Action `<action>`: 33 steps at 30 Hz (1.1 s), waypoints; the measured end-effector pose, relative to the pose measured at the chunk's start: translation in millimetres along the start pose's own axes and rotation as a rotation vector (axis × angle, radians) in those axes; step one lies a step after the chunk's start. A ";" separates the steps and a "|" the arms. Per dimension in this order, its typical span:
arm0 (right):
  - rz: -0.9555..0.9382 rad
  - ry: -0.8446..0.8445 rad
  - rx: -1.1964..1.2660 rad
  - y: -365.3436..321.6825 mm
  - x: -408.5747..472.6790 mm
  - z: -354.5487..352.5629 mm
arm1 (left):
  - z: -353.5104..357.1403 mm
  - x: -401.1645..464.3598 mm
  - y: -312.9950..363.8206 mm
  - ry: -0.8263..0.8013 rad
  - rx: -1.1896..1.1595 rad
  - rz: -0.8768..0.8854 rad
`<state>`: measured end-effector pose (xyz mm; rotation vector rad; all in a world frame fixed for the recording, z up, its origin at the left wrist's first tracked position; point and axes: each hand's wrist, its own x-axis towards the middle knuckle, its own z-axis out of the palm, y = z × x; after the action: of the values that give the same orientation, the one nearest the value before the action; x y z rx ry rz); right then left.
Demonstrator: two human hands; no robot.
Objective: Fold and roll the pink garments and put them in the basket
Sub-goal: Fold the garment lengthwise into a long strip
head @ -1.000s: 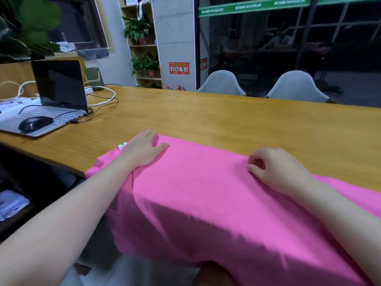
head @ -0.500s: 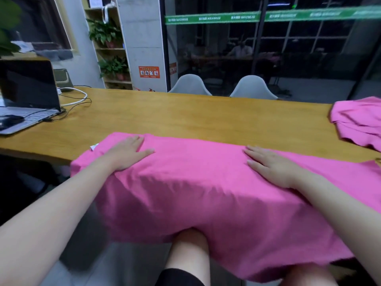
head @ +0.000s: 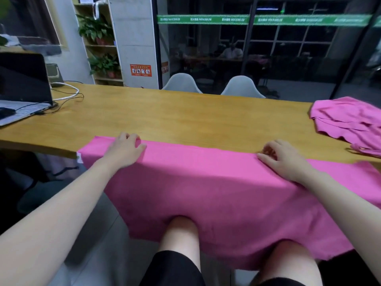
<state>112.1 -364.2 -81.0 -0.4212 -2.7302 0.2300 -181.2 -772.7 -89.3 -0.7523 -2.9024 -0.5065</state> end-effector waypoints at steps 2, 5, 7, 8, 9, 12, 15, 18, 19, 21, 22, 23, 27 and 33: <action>0.012 0.037 -0.027 2.1 5.1 -2.2 | 3.8 7.2 4.5 0.046 -0.102 0.113; 0.032 0.010 0.069 -6.3 6.3 -4.4 | 2.4 14.7 14.5 0.036 -0.158 0.252; 0.042 0.023 0.099 -6.4 5.2 -4.7 | 0.9 16.7 20.7 0.024 -0.088 0.258; 0.048 0.030 0.095 -6.3 4.4 -5.8 | 0.6 16.8 22.9 0.028 -0.063 0.255; 0.050 0.031 0.081 -6.3 3.0 -7.9 | 0.0 15.6 24.9 0.042 -0.063 0.267; 0.035 0.039 -0.008 -3.0 -3.5 -13.7 | -4.0 9.1 23.8 0.072 -0.155 0.332; 0.030 0.021 -0.125 4.9 -8.4 -25.4 | -12.0 8.4 9.4 0.053 -0.152 0.346; 0.050 0.043 -0.220 13.6 -4.4 -36.2 | -15.9 21.0 -0.8 0.039 -0.083 0.380; 0.050 0.065 -0.248 15.9 -2.2 -37.3 | -14.6 25.6 -0.3 0.028 -0.081 0.386; 0.057 0.071 -0.265 21.3 5.2 -29.9 | -6.8 39.5 3.0 0.016 -0.068 0.390; 0.064 0.064 -0.251 24.7 9.6 -23.6 | -1.9 48.3 4.3 0.014 -0.046 0.396; 0.071 0.051 -0.225 28.7 14.2 -17.7 | 2.7 56.6 4.9 0.014 -0.014 0.401; 0.083 0.010 -0.209 34.3 39.7 -8.7 | 8.5 84.8 2.9 0.020 0.063 0.392; -0.213 0.165 -0.289 28.3 44.4 -5.0 | 5.4 71.6 21.4 0.222 0.299 0.522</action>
<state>81.9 -322.9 -67.7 -0.2101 -2.6227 -0.2478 -233.3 -720.7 -75.4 -1.2475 -2.3660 -0.0869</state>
